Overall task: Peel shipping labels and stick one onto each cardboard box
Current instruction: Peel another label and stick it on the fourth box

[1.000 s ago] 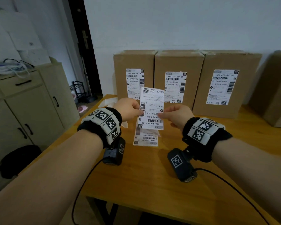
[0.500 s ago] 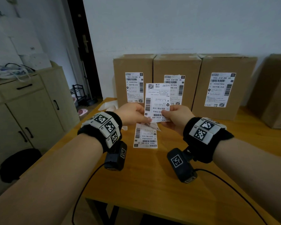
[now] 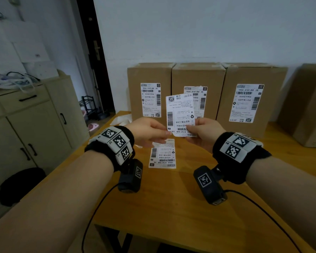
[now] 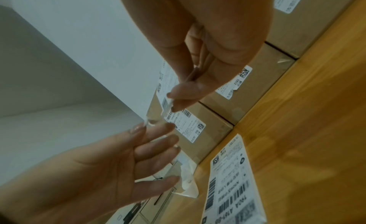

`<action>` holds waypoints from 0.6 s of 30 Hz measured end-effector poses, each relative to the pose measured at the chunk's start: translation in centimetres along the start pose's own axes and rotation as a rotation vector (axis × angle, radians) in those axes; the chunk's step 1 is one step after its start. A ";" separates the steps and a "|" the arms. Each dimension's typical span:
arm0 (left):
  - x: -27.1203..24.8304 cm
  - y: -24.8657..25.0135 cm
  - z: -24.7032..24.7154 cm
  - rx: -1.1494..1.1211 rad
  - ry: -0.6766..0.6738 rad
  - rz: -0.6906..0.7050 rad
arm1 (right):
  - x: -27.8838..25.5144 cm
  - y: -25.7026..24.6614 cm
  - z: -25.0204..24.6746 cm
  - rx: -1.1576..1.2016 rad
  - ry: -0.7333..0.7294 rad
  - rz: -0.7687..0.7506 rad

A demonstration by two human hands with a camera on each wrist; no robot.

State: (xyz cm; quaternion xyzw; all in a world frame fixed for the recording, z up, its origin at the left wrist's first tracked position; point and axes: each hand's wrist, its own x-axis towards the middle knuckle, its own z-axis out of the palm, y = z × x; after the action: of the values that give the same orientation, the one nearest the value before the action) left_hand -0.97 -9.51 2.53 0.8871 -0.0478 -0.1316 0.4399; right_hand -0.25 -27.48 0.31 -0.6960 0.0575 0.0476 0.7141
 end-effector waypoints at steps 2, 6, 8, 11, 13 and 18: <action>-0.1 0.4 0.1 -0.174 -0.019 -0.011 | -0.2 0.0 -0.2 0.023 -0.004 -0.034; -0.4 1.5 0.7 -0.368 -0.024 -0.019 | -0.6 -0.2 -0.9 0.024 -0.021 -0.083; -0.3 1.8 1.2 -0.341 -0.013 0.015 | -0.8 -0.3 -1.4 0.041 -0.029 -0.096; 0.0 2.1 1.8 -0.291 0.041 0.082 | -1.1 -0.3 -2.0 0.000 0.050 -0.143; 0.3 2.4 2.2 -0.316 0.093 0.099 | -1.1 -0.2 -2.4 -0.231 0.215 -0.257; 0.6 3.4 3.2 -0.307 0.155 0.183 | -1.8 -0.6 -2.8 -0.493 0.227 -0.530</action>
State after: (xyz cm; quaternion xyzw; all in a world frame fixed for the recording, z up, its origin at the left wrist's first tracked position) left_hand -1.16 -14.11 3.24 0.8089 -0.0735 -0.0279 0.5827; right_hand -2.02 -30.23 1.09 -0.8386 -0.0590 -0.2039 0.5017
